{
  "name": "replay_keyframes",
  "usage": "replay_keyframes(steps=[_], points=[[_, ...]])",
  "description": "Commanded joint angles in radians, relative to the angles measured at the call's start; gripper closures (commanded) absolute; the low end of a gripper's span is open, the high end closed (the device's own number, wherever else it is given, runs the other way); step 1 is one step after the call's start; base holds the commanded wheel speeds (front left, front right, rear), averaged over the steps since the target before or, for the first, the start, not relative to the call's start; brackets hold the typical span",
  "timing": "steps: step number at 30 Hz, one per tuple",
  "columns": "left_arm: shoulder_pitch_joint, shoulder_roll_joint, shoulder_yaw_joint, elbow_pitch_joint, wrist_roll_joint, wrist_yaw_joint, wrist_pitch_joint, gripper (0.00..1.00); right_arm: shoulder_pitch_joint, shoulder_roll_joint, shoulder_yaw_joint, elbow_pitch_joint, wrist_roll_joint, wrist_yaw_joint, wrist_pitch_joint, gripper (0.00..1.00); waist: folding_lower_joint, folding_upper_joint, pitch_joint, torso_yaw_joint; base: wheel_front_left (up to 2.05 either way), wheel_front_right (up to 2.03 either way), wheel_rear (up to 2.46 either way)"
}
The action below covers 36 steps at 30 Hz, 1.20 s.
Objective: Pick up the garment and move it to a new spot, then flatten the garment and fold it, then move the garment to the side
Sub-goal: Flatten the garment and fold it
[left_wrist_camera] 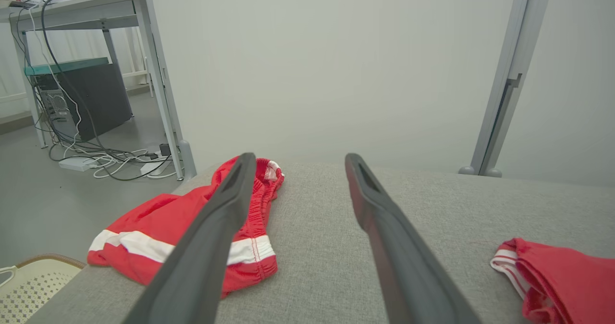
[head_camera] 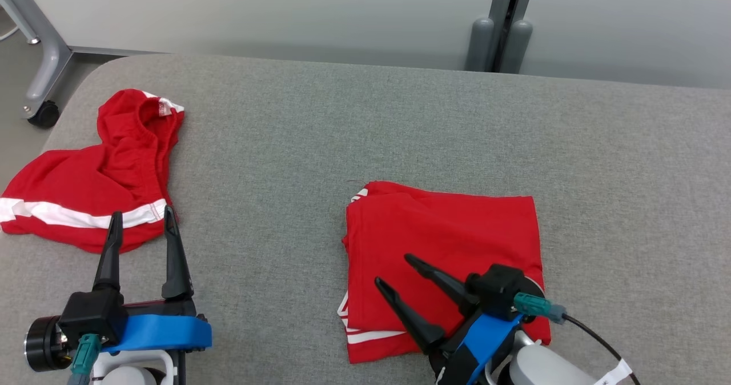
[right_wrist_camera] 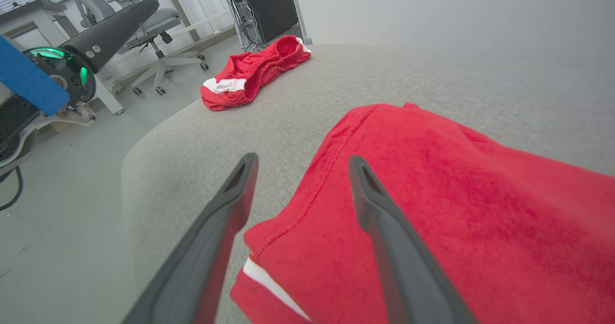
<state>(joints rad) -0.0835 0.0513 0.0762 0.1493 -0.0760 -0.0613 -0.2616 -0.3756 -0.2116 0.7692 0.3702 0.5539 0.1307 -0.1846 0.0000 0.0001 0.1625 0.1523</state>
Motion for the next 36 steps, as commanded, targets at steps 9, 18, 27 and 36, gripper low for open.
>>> replay_keyframes(steps=[9,18,27,36], points=[[0.022,-0.001,0.007,-0.009,0.024,-0.005,-0.005,0.00,0.046,-0.009,-0.281,-0.039,-0.087,0.000,-0.075,0.00,0.0000,-0.0001,-0.036,-0.051,0.00,0.00,0.00],[0.026,0.006,0.006,-0.015,0.040,-0.010,-0.005,0.00,0.156,0.048,-0.582,-0.100,-0.235,0.000,-0.081,0.00,0.0000,-0.0001,-0.053,-0.096,0.00,0.00,0.00],[0.047,0.008,-0.009,-0.021,0.051,-0.013,-0.005,0.00,0.265,0.114,-0.760,-0.161,-0.343,0.000,-0.081,0.00,0.0000,-0.0001,-0.073,-0.124,0.00,0.00,0.00],[0.072,0.015,-0.030,-0.022,0.053,-0.017,-0.005,0.00,0.327,0.149,-0.800,-0.188,-0.377,0.000,-0.065,0.00,0.0000,-0.0001,-0.086,-0.122,0.00,0.00,0.00]])
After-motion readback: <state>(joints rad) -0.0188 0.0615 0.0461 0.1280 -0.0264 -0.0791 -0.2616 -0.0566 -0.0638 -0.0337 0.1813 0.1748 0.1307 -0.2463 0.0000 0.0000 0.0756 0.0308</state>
